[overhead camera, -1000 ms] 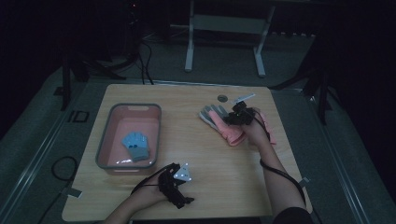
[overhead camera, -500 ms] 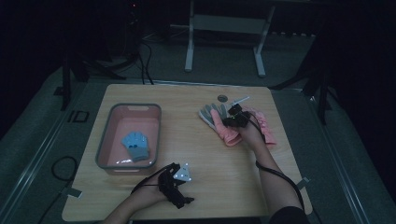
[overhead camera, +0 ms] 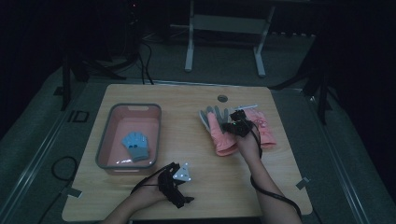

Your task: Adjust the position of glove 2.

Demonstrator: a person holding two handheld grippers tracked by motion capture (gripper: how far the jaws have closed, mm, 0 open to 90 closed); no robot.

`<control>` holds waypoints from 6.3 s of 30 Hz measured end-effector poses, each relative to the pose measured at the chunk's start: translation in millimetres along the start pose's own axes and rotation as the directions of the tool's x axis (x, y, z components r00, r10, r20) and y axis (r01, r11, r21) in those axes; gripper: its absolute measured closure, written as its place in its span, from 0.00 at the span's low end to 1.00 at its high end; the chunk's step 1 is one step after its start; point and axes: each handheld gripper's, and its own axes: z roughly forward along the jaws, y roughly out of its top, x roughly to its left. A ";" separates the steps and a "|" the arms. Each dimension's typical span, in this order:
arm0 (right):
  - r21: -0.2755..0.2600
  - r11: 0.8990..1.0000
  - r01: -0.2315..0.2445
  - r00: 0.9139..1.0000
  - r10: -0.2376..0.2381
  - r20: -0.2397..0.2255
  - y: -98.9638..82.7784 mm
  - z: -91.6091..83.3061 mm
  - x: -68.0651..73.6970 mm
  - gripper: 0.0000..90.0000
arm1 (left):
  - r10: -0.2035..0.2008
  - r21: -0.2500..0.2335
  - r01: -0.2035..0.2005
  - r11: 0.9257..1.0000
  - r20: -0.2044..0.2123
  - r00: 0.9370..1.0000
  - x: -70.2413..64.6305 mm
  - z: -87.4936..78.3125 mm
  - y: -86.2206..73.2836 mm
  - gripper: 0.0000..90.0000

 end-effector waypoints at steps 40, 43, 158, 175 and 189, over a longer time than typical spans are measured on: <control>-0.092 0.974 -0.207 0.971 0.216 0.101 -67.6 -1.4 21.4 0.90 | 0.014 0.003 -0.014 1.000 0.002 1.000 -1.7 -0.5 -0.6 0.04; -0.084 0.979 -0.186 0.976 0.194 0.102 -65.2 -3.5 21.7 0.85 | 0.015 0.001 -0.015 1.000 0.004 1.000 -1.6 -1.0 -0.7 0.04; 0.043 0.994 0.098 0.987 -0.103 0.120 -94.6 -91.2 -85.4 0.80 | 0.012 0.014 -0.013 1.000 0.009 1.000 -4.5 1.6 -3.0 0.04; 0.055 0.997 0.058 0.995 -0.061 0.072 -113.1 -69.5 -94.5 0.90 | 0.013 0.018 -0.013 1.000 0.000 1.000 -5.2 2.4 -3.5 0.04; -0.032 0.999 -0.020 0.974 0.027 0.225 -97.9 -93.7 -70.2 1.00 | 0.020 0.013 -0.020 1.000 -0.001 1.000 -5.1 2.1 -3.0 0.04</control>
